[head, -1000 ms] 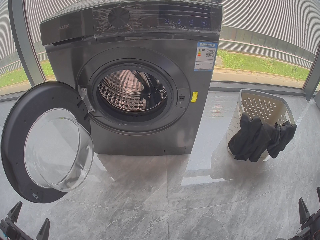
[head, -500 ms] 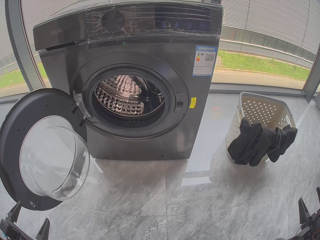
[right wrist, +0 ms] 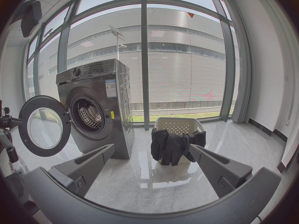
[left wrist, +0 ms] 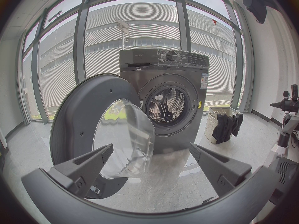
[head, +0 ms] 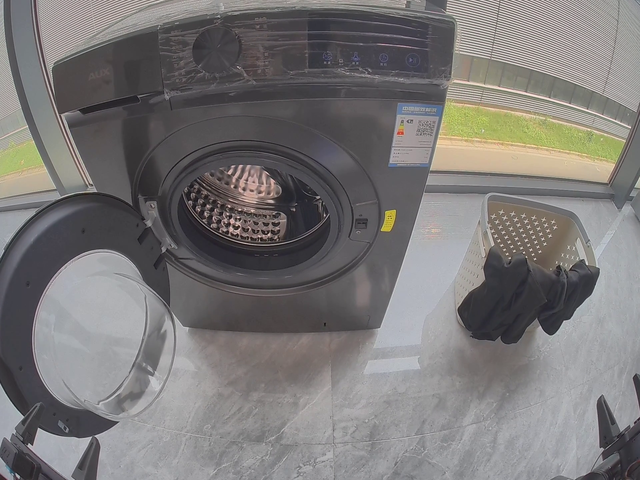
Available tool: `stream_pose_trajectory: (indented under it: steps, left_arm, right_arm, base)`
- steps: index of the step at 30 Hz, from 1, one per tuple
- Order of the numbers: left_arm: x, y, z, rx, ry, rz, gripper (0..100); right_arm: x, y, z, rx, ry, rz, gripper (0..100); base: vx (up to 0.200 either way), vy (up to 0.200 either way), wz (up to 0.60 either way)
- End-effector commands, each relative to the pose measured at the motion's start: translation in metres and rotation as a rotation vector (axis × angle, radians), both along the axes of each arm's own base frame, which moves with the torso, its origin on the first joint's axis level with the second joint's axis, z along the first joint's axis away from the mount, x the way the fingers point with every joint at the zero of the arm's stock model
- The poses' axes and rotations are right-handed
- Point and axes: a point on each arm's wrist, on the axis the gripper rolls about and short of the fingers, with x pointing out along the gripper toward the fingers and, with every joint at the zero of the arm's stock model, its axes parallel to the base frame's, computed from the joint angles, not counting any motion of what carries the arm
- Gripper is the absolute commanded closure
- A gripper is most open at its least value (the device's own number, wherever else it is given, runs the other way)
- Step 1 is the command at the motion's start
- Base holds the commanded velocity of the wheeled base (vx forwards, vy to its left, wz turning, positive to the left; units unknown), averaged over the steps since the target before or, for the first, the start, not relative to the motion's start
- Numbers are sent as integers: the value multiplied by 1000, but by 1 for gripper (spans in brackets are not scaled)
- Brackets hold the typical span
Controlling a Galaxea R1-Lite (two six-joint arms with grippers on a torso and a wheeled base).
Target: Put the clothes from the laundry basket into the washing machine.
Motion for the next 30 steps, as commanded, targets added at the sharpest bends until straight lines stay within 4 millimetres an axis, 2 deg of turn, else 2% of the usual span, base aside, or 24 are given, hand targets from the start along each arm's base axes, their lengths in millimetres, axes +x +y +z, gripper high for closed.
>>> stream_pose_trajectory:
  steps: [1, 30]
  left_arm:
    - [0, 0, -5, -1, 1, 2, 0]
    - [0, 0, -5, 1, 1, 3, 0]
  right_arm:
    - [0, 0, -5, -1, 4, 0, 0]
    - [0, 0, -5, -1, 4, 0, 0]
  base:
    - [0, -200, 0]
    - [0, -200, 0]
